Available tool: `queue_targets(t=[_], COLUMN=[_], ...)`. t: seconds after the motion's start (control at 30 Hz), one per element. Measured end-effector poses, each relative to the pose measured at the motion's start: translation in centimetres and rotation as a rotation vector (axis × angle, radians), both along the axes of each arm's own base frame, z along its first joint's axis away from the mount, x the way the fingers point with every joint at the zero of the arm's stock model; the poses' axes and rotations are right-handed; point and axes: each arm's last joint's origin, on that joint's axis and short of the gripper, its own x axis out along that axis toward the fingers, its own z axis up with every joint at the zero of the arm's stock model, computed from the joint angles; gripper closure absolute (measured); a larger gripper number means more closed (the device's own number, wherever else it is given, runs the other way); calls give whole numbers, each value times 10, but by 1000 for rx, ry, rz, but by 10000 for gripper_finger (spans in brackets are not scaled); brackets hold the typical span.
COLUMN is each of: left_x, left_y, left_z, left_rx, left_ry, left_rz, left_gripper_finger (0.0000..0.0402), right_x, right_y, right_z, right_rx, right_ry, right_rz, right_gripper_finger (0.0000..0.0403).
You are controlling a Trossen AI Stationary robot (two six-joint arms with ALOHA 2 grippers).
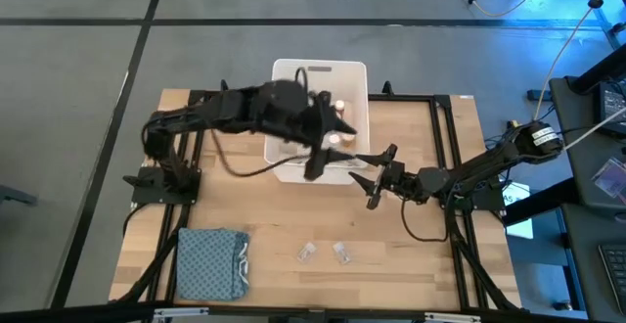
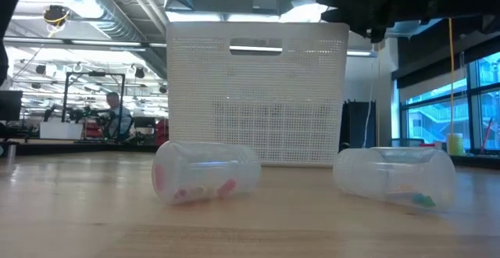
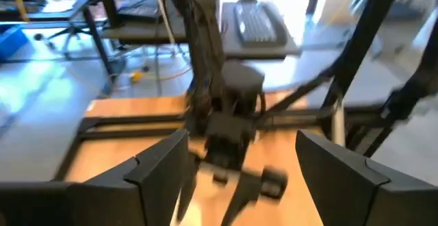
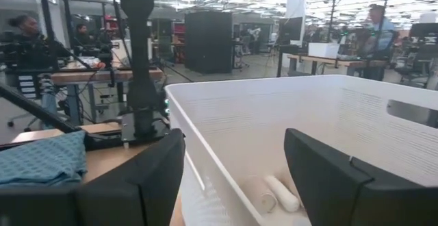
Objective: Pick & place medical supplies in basket/bin
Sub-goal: Put the right transparent pill bottle into the white bin
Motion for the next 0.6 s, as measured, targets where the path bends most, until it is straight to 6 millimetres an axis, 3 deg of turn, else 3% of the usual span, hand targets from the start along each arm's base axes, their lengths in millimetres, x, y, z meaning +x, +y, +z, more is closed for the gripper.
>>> queue_targets(t=[0.27, 0.43, 0.6], left_x=[-15, -11, -23], left_y=[-51, -56, -47], left_z=[-5, -4, 6], left_rx=[107, 78, 65], left_ry=[88, 53, 33], left_rz=[-56, -128, -198], left_gripper_finger=[137, 137, 137], right_x=[-3, -4, -5], right_y=[10, 13, 13], right_z=[0, 0, 3], right_rx=[-33, -27, -33], right_ry=[13, 3, -12], right_rz=[44, 63, 63], right_gripper_finger=[153, 153, 153])
